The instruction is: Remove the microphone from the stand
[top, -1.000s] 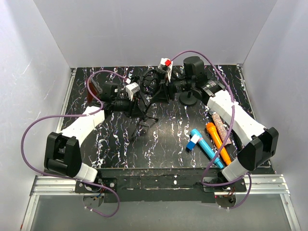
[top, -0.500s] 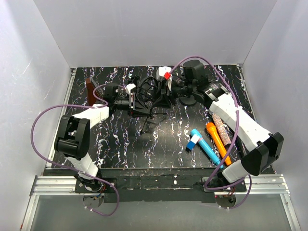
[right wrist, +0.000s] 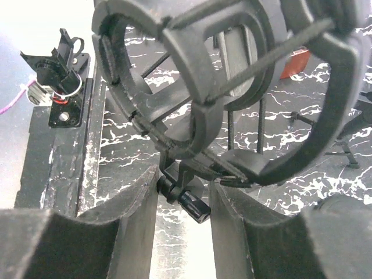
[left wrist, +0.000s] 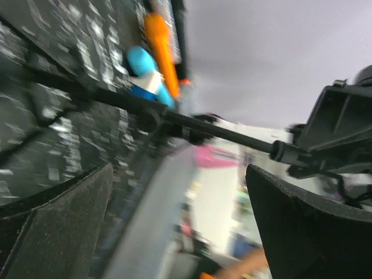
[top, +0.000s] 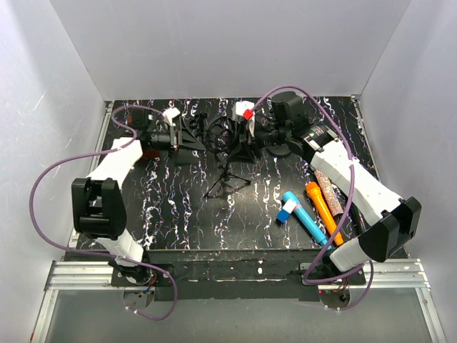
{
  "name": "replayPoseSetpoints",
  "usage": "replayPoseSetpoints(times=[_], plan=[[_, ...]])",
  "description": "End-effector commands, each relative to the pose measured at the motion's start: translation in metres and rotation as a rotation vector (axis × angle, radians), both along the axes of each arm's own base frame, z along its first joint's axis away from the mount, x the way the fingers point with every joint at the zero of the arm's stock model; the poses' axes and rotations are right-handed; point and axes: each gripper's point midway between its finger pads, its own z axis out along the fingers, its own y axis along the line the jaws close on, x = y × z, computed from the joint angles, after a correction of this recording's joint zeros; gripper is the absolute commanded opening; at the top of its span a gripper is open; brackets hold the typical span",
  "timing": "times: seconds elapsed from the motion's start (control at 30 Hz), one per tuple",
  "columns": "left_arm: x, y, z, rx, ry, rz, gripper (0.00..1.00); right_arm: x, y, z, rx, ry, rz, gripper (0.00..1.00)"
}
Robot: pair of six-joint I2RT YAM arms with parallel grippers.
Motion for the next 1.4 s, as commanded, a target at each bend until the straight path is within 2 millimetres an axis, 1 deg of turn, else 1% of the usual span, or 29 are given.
replayPoseSetpoints(times=[0.0,0.03,0.07,0.1,0.13,0.17,0.2,0.23,0.3,0.43,0.5,0.6,0.63,0.83,0.93,1.03,1.2,1.27,1.37], plan=[[0.002,0.040,0.010,0.300,-0.584,-0.020,0.98,0.007,0.004,-0.014,-0.019,0.108,-0.035,0.01],[0.010,0.045,0.012,0.353,-0.740,-0.016,0.98,0.009,0.005,-0.013,-0.013,0.123,-0.046,0.01],[0.014,0.050,0.024,0.386,-0.916,0.010,0.98,0.012,0.005,-0.015,-0.014,0.140,-0.058,0.01],[0.020,0.053,0.022,0.407,-1.051,0.013,0.98,0.015,0.005,-0.016,-0.011,0.150,-0.065,0.01],[0.017,0.055,0.037,0.423,-1.210,0.030,0.98,0.018,0.005,-0.018,-0.012,0.167,-0.075,0.01],[0.015,0.054,0.042,0.413,-1.339,0.029,0.98,0.019,0.006,-0.019,-0.011,0.180,-0.078,0.01],[0.013,0.054,0.041,0.408,-1.423,0.014,0.98,0.021,0.005,-0.019,-0.009,0.187,-0.081,0.01],[0.011,0.051,0.047,0.393,-1.514,-0.011,0.98,0.022,0.005,-0.018,-0.009,0.191,-0.084,0.01],[0.009,0.044,0.050,0.357,-1.624,-0.080,0.98,0.021,0.004,-0.018,-0.011,0.202,-0.083,0.01],[0.008,0.028,0.050,0.326,-1.826,-0.200,0.90,0.011,0.002,-0.019,-0.019,0.221,-0.046,0.01],[0.006,0.016,0.044,0.321,-1.914,-0.265,0.84,0.009,0.001,-0.017,-0.012,0.234,-0.044,0.01],[0.004,0.004,0.029,0.319,-2.016,-0.350,0.78,0.009,0.002,-0.011,0.009,0.234,-0.054,0.01],[0.002,0.000,0.027,0.311,-2.036,-0.370,0.76,0.009,0.002,-0.012,0.009,0.237,-0.055,0.01],[-0.007,-0.033,0.010,0.267,-2.073,-0.471,0.57,0.006,-0.001,-0.016,-0.002,0.226,-0.045,0.01],[-0.008,-0.044,0.000,0.251,-2.090,-0.514,0.50,0.005,-0.001,-0.016,-0.004,0.228,-0.043,0.01],[-0.009,-0.049,-0.009,0.247,-2.118,-0.565,0.48,0.005,-0.002,-0.015,-0.002,0.223,-0.047,0.01],[-0.004,-0.047,-0.028,0.285,-2.156,-0.659,0.46,0.005,-0.002,-0.015,-0.001,0.224,-0.051,0.01],[0.000,-0.046,-0.032,0.305,-2.172,-0.678,0.45,0.006,-0.003,-0.015,0.000,0.224,-0.054,0.01],[0.001,-0.047,-0.033,0.293,-2.171,-0.678,0.45,0.007,-0.002,-0.015,-0.001,0.222,-0.059,0.01]])
